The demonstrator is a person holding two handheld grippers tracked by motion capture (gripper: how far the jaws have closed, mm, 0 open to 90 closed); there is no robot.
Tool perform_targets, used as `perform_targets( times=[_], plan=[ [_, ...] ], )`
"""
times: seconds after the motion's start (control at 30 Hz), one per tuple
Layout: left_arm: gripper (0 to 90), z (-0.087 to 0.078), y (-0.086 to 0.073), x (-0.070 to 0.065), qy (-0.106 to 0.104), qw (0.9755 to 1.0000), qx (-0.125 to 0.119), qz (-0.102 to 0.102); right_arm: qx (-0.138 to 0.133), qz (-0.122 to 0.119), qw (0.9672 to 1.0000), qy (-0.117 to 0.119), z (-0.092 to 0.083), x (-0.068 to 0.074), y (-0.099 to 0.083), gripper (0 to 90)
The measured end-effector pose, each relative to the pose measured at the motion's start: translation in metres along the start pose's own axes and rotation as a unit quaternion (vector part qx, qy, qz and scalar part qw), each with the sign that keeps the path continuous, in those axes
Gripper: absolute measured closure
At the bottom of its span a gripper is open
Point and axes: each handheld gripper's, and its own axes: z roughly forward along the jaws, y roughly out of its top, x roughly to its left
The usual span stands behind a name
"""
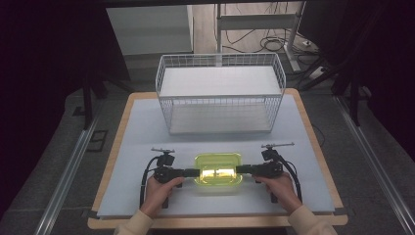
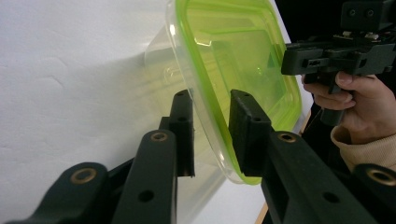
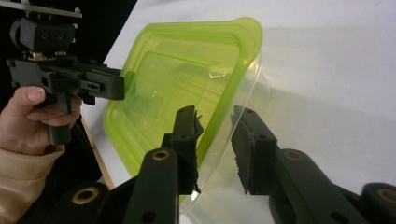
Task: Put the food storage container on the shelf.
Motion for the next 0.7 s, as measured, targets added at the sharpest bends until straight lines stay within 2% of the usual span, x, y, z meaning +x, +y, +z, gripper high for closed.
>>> perform_targets(
  times=[0.17, 0.27, 0.7],
  plan=[
    [77.7, -0.005, -0.001, -0.004, -0.001, 0.9999, -0.009, 0.004, -0.008, 0.008, 0.9999, 0.008, -0.005, 0.003, 0.000, 77.2],
    [80.6, -0.007, -0.003, -0.008, 0.004, 0.9998, -0.013, 0.015, -0.014, 0.010, 0.9998, 0.012, -0.008, 0.005, 0.000, 80.5],
    [81.4, -0.017, -0.002, -0.020, -0.004, 0.9990, -0.027, 0.034, -0.038, -0.017, 0.9991, 0.012, -0.019, 0.019, 0.002, 80.9]
  ],
)
